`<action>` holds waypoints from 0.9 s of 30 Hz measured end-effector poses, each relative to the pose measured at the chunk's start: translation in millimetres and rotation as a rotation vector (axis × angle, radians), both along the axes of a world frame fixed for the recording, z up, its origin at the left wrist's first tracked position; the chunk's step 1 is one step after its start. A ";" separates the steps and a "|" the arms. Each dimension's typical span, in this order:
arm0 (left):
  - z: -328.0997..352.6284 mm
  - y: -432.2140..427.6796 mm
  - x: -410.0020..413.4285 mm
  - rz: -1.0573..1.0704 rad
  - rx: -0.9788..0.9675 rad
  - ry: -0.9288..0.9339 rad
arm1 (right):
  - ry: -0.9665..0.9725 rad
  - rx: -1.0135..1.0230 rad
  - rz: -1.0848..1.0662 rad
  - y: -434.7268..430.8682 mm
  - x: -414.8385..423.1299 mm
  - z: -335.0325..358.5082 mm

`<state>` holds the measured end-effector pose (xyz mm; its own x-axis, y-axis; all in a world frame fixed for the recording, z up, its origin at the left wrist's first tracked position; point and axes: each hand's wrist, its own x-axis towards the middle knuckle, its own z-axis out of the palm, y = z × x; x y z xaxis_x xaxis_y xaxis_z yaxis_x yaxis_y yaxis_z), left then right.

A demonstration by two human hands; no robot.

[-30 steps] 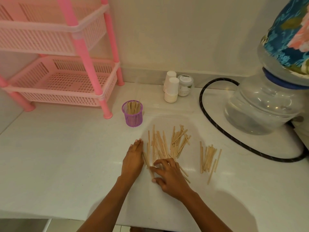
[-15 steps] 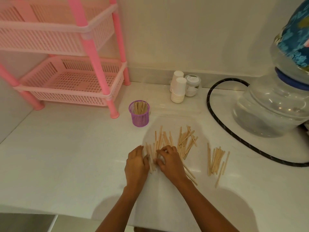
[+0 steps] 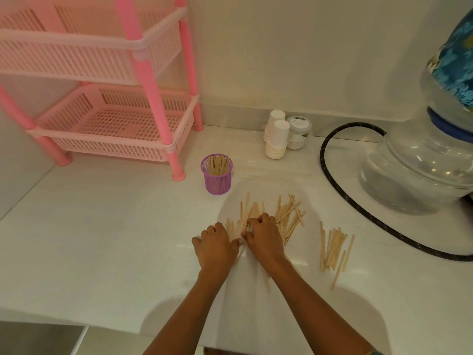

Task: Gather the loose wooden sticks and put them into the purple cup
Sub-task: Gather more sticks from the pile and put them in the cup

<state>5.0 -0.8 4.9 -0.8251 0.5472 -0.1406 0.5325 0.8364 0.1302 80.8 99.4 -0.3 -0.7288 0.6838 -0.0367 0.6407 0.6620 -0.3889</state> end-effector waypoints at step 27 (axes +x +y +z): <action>13.1 3.9 22.9 0.041 0.202 -0.303 | -0.080 0.013 0.325 36.3 -31.9 5.1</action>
